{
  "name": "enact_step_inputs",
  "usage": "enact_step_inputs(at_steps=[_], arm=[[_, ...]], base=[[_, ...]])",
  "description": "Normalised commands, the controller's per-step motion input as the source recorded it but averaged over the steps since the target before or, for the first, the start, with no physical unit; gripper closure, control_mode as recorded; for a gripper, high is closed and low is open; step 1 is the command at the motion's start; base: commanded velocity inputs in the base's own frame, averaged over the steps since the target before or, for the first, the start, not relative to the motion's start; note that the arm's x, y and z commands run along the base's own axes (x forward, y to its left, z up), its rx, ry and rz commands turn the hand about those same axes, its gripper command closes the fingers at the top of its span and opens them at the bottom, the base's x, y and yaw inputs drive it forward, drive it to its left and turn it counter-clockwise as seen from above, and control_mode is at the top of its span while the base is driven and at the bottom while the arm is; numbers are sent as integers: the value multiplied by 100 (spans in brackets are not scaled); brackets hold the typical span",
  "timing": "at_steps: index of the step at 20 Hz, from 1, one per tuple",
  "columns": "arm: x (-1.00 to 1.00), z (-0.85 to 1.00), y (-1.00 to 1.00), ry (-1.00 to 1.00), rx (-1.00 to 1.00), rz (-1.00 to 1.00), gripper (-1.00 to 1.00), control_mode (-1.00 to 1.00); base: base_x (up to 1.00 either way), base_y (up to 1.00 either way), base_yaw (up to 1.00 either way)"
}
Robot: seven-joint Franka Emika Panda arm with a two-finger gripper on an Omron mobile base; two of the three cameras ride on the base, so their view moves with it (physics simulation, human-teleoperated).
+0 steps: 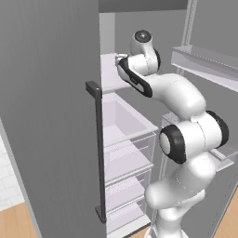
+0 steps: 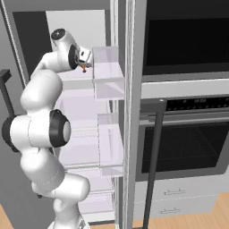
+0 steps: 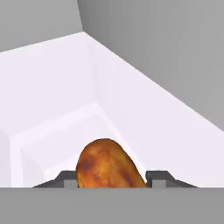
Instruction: Place one lemon wedge and one chicken drumstick in each tupperware on the nearby counter, to pack two identical lunches.
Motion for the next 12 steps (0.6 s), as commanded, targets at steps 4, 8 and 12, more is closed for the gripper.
enact_step_inputs(at_steps=[4, 8, 12], arm=[[-100, 21, 36, -31, -1, 2, 100, -100], [-100, 11, 34, -11, 0, 0, 100, -100], [-100, 0, 6, 0, 6, 0, 100, -100]], base=[[0, 0, 0], [0, 0, 0], [0, 0, 0]])
